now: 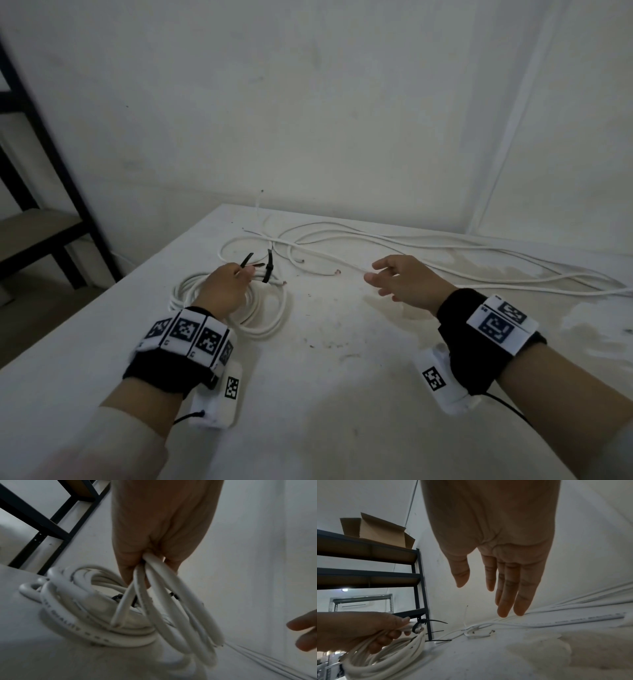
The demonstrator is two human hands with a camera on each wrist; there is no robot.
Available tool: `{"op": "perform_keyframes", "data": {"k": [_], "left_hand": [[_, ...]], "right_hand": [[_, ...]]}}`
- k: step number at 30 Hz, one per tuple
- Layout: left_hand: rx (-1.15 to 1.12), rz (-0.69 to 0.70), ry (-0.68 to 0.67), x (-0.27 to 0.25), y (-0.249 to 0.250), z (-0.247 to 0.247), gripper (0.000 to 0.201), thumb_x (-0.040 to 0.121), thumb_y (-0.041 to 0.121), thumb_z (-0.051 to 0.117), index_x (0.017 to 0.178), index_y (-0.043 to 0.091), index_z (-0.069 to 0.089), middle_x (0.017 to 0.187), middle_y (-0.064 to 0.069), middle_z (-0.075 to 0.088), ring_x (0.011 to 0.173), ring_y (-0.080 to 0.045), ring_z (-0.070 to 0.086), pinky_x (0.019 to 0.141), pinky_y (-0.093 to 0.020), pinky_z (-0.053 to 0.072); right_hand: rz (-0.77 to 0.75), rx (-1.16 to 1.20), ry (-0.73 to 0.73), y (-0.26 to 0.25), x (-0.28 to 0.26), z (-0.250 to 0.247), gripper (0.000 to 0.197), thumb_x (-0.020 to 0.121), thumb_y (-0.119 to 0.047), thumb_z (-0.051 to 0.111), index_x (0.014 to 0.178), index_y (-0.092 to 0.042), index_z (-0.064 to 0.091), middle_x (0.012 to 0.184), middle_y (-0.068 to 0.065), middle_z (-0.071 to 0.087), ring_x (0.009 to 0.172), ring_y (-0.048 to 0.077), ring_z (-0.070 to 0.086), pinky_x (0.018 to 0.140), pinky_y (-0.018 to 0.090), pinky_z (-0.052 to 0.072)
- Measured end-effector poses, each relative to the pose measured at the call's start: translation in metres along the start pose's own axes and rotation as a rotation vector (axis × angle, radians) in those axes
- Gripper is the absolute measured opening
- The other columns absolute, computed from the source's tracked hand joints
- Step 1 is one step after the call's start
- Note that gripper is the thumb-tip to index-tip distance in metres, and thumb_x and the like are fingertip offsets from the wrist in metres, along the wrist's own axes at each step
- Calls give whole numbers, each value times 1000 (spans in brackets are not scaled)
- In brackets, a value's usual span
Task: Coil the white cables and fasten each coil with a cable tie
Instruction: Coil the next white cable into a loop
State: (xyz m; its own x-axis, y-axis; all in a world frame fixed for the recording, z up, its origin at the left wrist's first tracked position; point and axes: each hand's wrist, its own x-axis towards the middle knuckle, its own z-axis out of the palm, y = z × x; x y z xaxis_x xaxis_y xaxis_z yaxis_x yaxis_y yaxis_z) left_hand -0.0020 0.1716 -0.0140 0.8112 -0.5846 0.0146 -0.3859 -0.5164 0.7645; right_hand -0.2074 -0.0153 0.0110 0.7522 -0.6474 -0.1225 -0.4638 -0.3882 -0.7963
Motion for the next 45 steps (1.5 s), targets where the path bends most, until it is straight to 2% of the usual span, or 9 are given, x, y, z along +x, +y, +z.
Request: {"op": "perform_keyframes", "data": {"k": [2, 5, 14, 22, 30, 34, 36, 39, 45], "left_hand": [[104, -23, 3, 5, -1, -3, 38, 99, 28, 39, 68, 7, 45, 79, -21, 54, 86, -40, 54, 72, -37, 36], [247, -78, -9, 8, -2, -5, 45, 99, 30, 38, 97, -11, 55, 108, -32, 58, 104, -41, 54, 85, -40, 39], [473, -172, 60, 10, 11, -8, 38, 92, 36, 49, 110, 4, 57, 113, -16, 60, 106, -32, 55, 86, -34, 42], [456, -13, 138, 17, 41, -1, 34, 91, 39, 50, 109, 11, 57, 113, -7, 61, 102, -26, 56, 81, -32, 41], [417, 151, 43, 27, 84, 30, 30, 92, 36, 49, 113, 16, 56, 115, -5, 61, 105, -24, 56, 82, -30, 40], [390, 195, -55, 31, 100, 58, 31, 92, 28, 49, 121, 18, 50, 118, -7, 61, 108, -25, 55, 89, -32, 43], [415, 204, -104, 32, 104, 71, 36, 91, 25, 48, 126, 19, 47, 120, -7, 60, 110, -25, 54, 88, -32, 42], [437, 174, -167, 31, 105, 86, 38, 91, 26, 48, 129, 20, 44, 123, -7, 57, 111, -25, 54, 88, -33, 42], [530, 204, -212, 30, 95, 99, 45, 94, 22, 45, 138, 24, 36, 132, -10, 46, 115, -26, 51, 92, -35, 42]], "right_hand": [[14, -9, 6, 4, 6, -2, 44, 86, -36, 61, 121, -11, 51, 103, 13, 65, 98, 26, 63, 84, 34, 47], [33, -25, 27, 8, 15, -7, 44, 85, -34, 62, 119, -9, 52, 102, 8, 60, 98, 26, 63, 77, 29, 44], [133, -409, -40, 25, 44, -9, 51, 89, -36, 56, 131, -8, 44, 131, 8, 48, 120, 22, 46, 92, 27, 34], [103, -601, -161, 17, 69, 4, 56, 93, -32, 49, 141, -11, 31, 148, 7, 32, 134, 23, 34, 107, 31, 29], [99, -800, -214, 17, 84, 15, 46, 90, -38, 47, 134, -28, 36, 137, 5, 41, 124, 28, 39, 100, 38, 35], [-28, -663, -229, 9, 79, 11, 26, 94, -9, 37, 113, -7, 56, 122, 8, 54, 106, 22, 52, 79, 25, 37], [-71, -676, -223, 8, 75, 10, 26, 94, -17, 43, 110, -3, 58, 117, 8, 57, 100, 21, 54, 81, 28, 43], [-39, -695, -263, 10, 68, 11, 38, 90, -36, 54, 116, -8, 53, 121, 6, 51, 109, 23, 52, 88, 30, 41], [-69, -642, -219, 8, 66, 12, 9, 95, -22, 42, 93, -13, 44, 118, 12, 56, 88, 20, 49, 75, 28, 38]]}}
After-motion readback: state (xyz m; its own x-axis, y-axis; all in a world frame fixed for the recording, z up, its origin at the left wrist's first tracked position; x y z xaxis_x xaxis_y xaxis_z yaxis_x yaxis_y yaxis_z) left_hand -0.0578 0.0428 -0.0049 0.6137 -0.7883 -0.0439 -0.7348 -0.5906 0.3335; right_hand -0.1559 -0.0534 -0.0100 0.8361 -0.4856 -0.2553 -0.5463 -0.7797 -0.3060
